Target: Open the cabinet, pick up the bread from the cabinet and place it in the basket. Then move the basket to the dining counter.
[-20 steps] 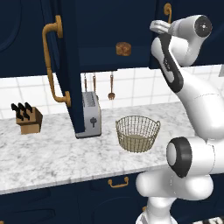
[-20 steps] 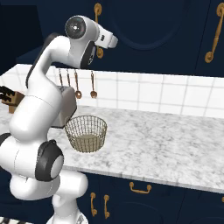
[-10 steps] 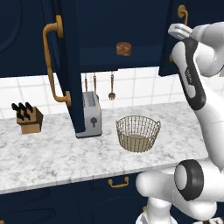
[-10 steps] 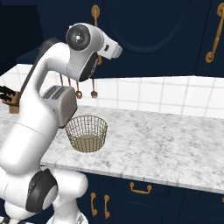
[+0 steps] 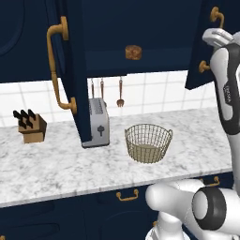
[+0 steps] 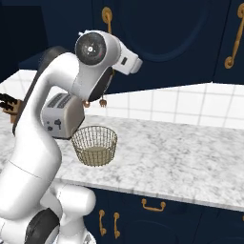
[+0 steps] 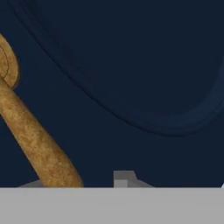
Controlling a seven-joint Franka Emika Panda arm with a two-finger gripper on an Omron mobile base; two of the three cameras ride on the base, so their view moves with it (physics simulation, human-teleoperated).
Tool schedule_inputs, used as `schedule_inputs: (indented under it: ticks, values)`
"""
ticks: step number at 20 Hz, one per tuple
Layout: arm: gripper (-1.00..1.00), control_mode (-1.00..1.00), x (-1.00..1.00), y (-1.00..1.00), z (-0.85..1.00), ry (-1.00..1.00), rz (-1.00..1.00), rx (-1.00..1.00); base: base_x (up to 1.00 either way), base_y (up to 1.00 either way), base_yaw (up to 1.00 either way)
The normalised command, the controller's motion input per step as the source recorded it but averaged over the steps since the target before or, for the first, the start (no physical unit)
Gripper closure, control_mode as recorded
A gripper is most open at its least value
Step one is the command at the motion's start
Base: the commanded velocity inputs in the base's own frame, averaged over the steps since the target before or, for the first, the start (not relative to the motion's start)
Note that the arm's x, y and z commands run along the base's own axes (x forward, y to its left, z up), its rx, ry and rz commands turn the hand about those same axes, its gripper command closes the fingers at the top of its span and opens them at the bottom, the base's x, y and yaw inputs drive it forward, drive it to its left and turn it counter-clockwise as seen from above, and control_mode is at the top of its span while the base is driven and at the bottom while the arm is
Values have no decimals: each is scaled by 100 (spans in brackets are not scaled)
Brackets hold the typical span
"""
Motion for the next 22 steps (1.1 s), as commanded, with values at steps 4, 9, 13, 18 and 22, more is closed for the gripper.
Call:
schedule_inputs:
  ticks: [4,9,13,18,22]
  values:
    - [100,-100,-100,-72,10,0,0,0,0,0,0]
    - [-100,-100,-28,2,-64,12,-3,-7,0,0,0]
    - [-100,-100,-43,-22,-23,-1,-3,-7,0,0,0]
    - [-100,-100,-91,-7,0,0,-17,0,0,0,0]
    - [-100,-100,-16,86,0,0,-31,0,0,0,0]
